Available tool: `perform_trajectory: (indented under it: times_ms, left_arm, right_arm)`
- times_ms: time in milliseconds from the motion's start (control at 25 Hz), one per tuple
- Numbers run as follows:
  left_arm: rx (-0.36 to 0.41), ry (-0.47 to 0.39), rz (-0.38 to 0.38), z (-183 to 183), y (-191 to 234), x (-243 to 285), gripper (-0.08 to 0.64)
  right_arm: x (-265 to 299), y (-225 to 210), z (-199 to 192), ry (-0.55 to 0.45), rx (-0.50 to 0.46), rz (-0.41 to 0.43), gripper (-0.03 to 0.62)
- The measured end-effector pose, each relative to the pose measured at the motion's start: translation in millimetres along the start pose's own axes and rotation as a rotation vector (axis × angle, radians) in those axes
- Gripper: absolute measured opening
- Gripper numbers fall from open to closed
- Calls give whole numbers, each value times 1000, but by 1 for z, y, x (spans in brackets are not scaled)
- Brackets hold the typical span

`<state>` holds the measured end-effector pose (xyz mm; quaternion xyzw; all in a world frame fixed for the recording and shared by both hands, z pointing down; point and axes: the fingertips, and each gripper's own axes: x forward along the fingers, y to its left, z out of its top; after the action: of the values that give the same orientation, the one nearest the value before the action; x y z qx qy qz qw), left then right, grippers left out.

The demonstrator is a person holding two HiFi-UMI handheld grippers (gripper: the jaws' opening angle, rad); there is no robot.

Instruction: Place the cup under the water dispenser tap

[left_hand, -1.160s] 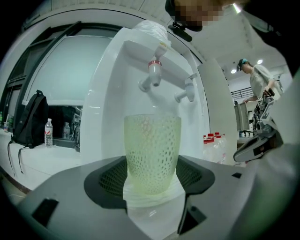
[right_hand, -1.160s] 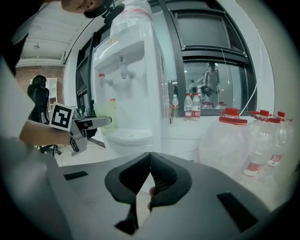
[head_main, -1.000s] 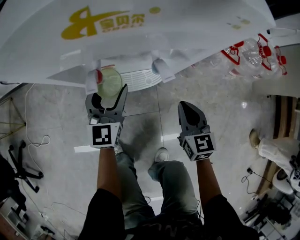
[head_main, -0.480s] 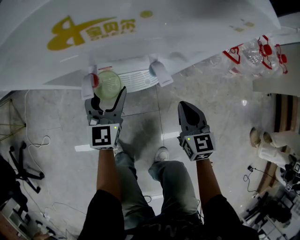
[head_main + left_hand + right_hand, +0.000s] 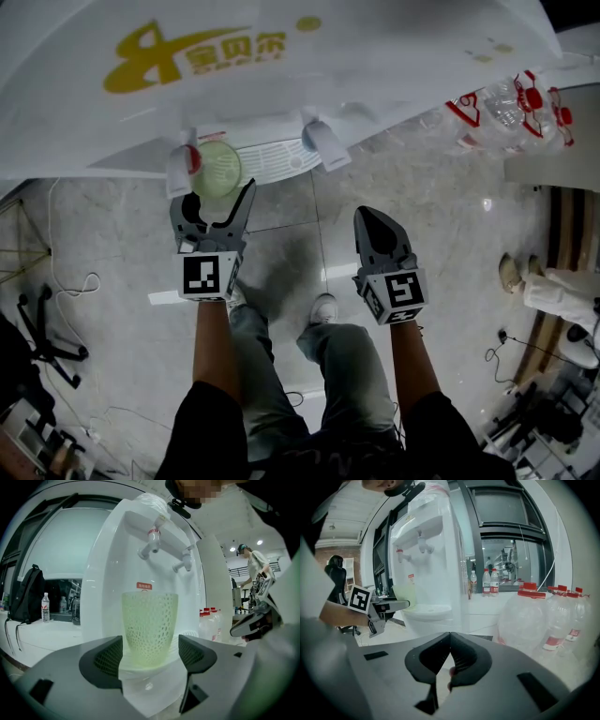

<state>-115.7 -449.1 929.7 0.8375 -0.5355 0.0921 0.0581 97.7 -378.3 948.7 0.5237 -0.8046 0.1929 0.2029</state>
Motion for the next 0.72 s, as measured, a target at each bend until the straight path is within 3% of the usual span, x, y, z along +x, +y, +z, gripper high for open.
perform_trajectory:
  times_ms: [400, 560, 720]
  left_arm:
    - [-53, 38, 45, -6, 2, -37, 368]
    - [-72, 57, 59, 9, 2, -61, 360]
    - [-80, 63, 75, 40, 3, -86, 296]
  right_arm:
    - [-21, 10, 8, 5, 1, 2, 15]
    - [-36, 22, 33, -18, 12, 6, 15]
    - [-58, 33, 62, -33, 12, 17, 15]
